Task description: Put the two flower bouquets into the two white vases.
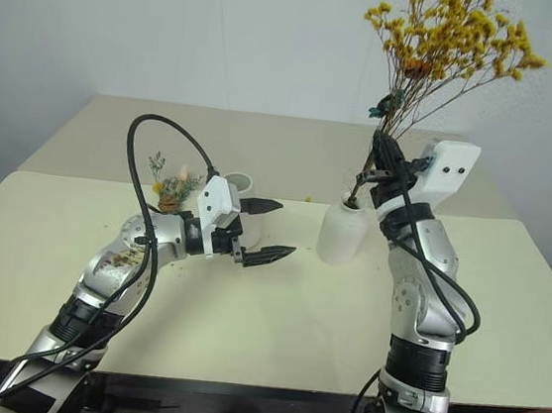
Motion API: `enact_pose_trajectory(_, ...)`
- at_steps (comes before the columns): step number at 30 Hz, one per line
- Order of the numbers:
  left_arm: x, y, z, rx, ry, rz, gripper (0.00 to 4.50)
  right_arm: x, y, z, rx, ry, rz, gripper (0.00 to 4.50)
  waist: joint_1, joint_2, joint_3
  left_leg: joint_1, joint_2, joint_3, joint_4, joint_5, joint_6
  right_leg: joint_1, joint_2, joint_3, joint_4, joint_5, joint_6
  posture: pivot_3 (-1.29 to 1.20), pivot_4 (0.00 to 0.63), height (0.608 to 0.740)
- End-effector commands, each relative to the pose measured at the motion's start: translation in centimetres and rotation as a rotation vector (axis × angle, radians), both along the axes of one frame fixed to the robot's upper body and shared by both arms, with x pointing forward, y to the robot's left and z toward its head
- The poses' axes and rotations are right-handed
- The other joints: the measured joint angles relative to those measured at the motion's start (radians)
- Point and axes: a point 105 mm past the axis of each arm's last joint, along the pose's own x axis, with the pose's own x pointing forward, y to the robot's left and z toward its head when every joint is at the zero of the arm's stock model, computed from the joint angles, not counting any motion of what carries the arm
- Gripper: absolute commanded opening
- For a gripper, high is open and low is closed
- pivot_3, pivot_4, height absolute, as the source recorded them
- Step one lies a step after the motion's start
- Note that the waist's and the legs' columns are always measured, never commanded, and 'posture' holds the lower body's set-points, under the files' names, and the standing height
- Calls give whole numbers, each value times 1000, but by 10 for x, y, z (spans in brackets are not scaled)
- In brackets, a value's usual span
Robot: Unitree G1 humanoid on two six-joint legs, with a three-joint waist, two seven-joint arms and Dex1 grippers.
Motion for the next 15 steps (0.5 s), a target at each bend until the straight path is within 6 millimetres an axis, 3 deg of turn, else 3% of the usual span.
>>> enact_pose_trajectory(1,-6,-4,11,-14,-48,-18,4500,-2,-2,1,-20,-37,-13,67,-1,0,0,0,0,0,0,0,0,0,0,0,0,0,0,0,150,740)
enact_pose_trajectory(6,-6,-4,12,-18,-50,-20,4500,1,-3,-9,-40,-21,-25,67,-4,0,0,0,0,0,0,0,0,0,0,1,0,0,0,0,150,740)
enact_pose_trajectory(15,-4,-3,10,-13,-62,-8,4500,-2,12,-22,-105,-27,-21,67,-13,0,0,0,0,0,0,0,0,0,0,1,0,0,0,0,150,740)
